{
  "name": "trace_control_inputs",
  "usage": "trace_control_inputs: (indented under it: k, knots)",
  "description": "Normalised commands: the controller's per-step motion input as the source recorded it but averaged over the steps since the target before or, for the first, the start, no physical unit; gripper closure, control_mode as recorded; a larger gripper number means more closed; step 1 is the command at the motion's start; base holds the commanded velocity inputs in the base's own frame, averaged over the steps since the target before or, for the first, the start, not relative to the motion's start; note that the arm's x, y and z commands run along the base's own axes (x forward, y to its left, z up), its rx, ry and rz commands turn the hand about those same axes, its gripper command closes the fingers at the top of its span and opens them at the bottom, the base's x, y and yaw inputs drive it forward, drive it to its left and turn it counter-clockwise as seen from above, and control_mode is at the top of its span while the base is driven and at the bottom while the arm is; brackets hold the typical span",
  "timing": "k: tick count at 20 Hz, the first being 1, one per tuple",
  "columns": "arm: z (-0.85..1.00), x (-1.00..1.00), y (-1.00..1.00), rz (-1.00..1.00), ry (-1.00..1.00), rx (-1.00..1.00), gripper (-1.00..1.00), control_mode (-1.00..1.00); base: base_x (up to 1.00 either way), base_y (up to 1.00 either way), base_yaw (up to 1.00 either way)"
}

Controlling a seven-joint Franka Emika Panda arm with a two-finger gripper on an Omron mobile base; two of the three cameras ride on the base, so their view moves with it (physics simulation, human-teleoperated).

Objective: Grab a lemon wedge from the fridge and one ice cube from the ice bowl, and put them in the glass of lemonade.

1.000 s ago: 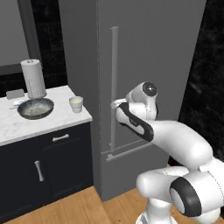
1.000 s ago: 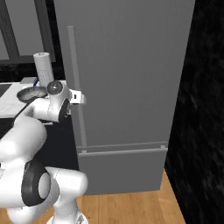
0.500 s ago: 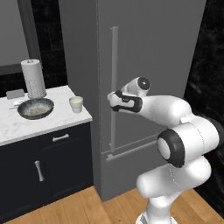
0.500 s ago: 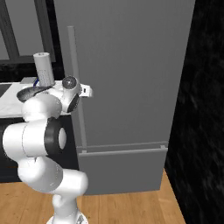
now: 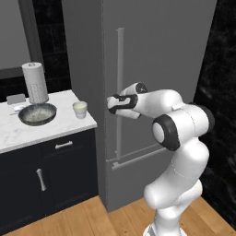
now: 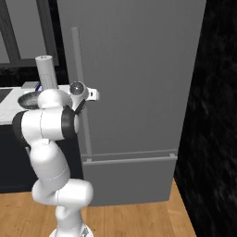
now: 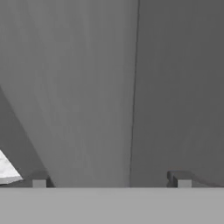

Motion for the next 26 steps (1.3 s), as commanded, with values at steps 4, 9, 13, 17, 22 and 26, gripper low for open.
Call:
trace_control_inputs:
  k: [4,9,13,17,22,26]
  knots:
    - [-0.37,0.97,0.22,0.0,-0.03,0.0,-1.0,-1.0,0.0,0.0,0.0]
    - [-0.41,0.9,0.27,0.0,-0.04,0.0,1.0,-1.0,0.0,0.0,0.0]
    - [0.0,-0.41,-0.26,-0.03,0.12,0.0,1.0,-1.0,0.0,0.0,0.0]
    - [0.0,-1.0,-0.92,0.0,0.14,0.01,1.0,-1.0,0.0,0.0,0.0]
    - [0.0,-1.0,-1.0,-0.03,0.18,0.06,1.0,-1.0,0.0,0.0,0.0]
    - [0.0,-1.0,-1.0,-0.06,0.19,0.09,1.0,-1.0,0.0,0.0,0.0]
